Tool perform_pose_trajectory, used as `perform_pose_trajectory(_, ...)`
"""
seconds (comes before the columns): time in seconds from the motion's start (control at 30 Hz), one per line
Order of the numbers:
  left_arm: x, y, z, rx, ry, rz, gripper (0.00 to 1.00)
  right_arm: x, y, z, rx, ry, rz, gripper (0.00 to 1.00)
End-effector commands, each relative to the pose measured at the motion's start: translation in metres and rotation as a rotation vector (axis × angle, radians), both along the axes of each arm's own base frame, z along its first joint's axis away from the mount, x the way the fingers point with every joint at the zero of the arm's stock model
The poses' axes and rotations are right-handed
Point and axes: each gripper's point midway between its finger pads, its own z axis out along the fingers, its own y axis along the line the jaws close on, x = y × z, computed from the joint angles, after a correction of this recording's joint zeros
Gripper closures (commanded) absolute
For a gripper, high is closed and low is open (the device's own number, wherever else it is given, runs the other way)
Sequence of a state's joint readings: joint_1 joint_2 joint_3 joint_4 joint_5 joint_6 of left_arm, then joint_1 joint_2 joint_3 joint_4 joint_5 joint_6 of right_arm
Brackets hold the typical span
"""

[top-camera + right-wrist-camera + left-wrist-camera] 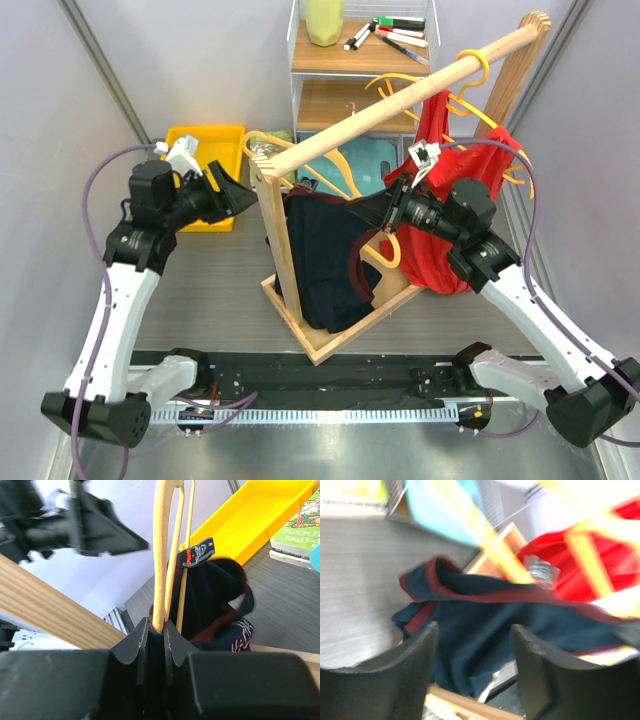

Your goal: Remove the tank top from the hanger

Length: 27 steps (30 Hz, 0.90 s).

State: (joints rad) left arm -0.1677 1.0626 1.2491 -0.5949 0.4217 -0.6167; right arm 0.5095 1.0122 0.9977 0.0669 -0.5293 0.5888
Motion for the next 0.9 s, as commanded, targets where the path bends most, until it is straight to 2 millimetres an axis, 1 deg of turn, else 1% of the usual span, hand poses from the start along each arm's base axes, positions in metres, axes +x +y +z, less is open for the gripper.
perform_pose_trajectory(0.0,-0.011,-0.003,0.066,-0.13,-0.139,0.022,0.33,-0.003,0.007,0.04,0.026,-0.158,0.058,0.99)
perform_pose_trajectory(0.03,-0.005,-0.009,0.077,-0.191,-0.151,0.012,0.31,0.0,0.011,0.038,0.027,-0.164,0.07,0.99)
perform_pose_trajectory(0.07,-0.003,-0.015,0.08,-0.293,-0.095,0.021,0.28,0.001,0.013,0.038,0.027,-0.169,0.084,0.99)
perform_pose_trajectory(0.1,0.0,-0.02,0.085,-0.366,-0.076,0.016,0.28,0.001,0.016,0.037,0.024,-0.17,0.097,0.99)
perform_pose_trajectory(0.13,0.005,-0.026,0.103,-0.442,-0.122,-0.014,0.26,0.004,0.021,0.033,0.018,-0.165,0.119,0.99)
perform_pose_trajectory(0.17,0.014,-0.031,0.097,-0.497,-0.078,-0.011,0.25,0.004,0.023,0.032,0.012,-0.168,0.131,0.99)
perform_pose_trajectory(0.2,0.018,-0.034,0.103,-0.605,-0.012,0.001,0.25,0.005,0.025,0.031,0.01,-0.167,0.134,0.99)
perform_pose_trajectory(0.23,0.022,-0.035,0.113,-0.648,-0.035,-0.011,0.25,0.006,0.027,0.028,0.006,-0.165,0.137,0.99)
perform_pose_trajectory(0.27,0.03,-0.037,0.108,-0.678,0.002,0.006,0.24,0.006,0.03,0.028,0.005,-0.169,0.144,0.99)
perform_pose_trajectory(0.33,0.039,-0.035,0.107,-0.738,0.049,0.046,0.24,0.005,0.032,0.027,0.005,-0.169,0.15,0.99)
perform_pose_trajectory(0.4,0.048,-0.031,0.098,-0.776,0.088,0.104,0.25,0.003,0.035,0.028,0.003,-0.179,0.152,0.99)
perform_pose_trajectory(0.5,0.053,-0.024,0.094,-0.8,0.097,0.172,0.29,0.002,0.037,0.03,0.004,-0.187,0.147,0.99)
perform_pose_trajectory(0.53,0.054,-0.021,0.086,-0.801,0.119,0.203,0.29,0.002,0.038,0.03,0.003,-0.189,0.148,0.99)
perform_pose_trajectory(0.57,0.055,-0.017,0.084,-0.807,0.119,0.232,0.3,0.001,0.038,0.031,0.004,-0.191,0.151,0.99)
perform_pose_trajectory(0.6,0.06,-0.01,0.083,-0.813,0.099,0.283,0.3,0.0,0.04,0.03,0.002,-0.189,0.159,0.99)
perform_pose_trajectory(0.67,0.058,-0.003,0.084,-0.807,0.079,0.32,0.31,-0.003,0.043,0.031,-0.001,-0.192,0.169,0.99)
perform_pose_trajectory(0.7,0.061,0.001,0.082,-0.801,0.073,0.347,0.32,-0.004,0.044,0.031,-0.004,-0.194,0.173,0.99)
perform_pose_trajectory(0.73,0.062,0.001,0.081,-0.797,0.075,0.348,0.33,-0.007,0.047,0.027,-0.017,-0.192,0.184,0.99)
perform_pose_trajectory(0.83,0.065,0.0,0.077,-0.802,0.087,0.356,0.37,-0.01,0.05,0.026,-0.031,-0.2,0.187,0.99)
perform_pose_trajectory(0.87,0.066,0.0,0.073,-0.81,0.1,0.362,0.41,-0.011,0.05,0.027,-0.032,-0.204,0.188,0.99)
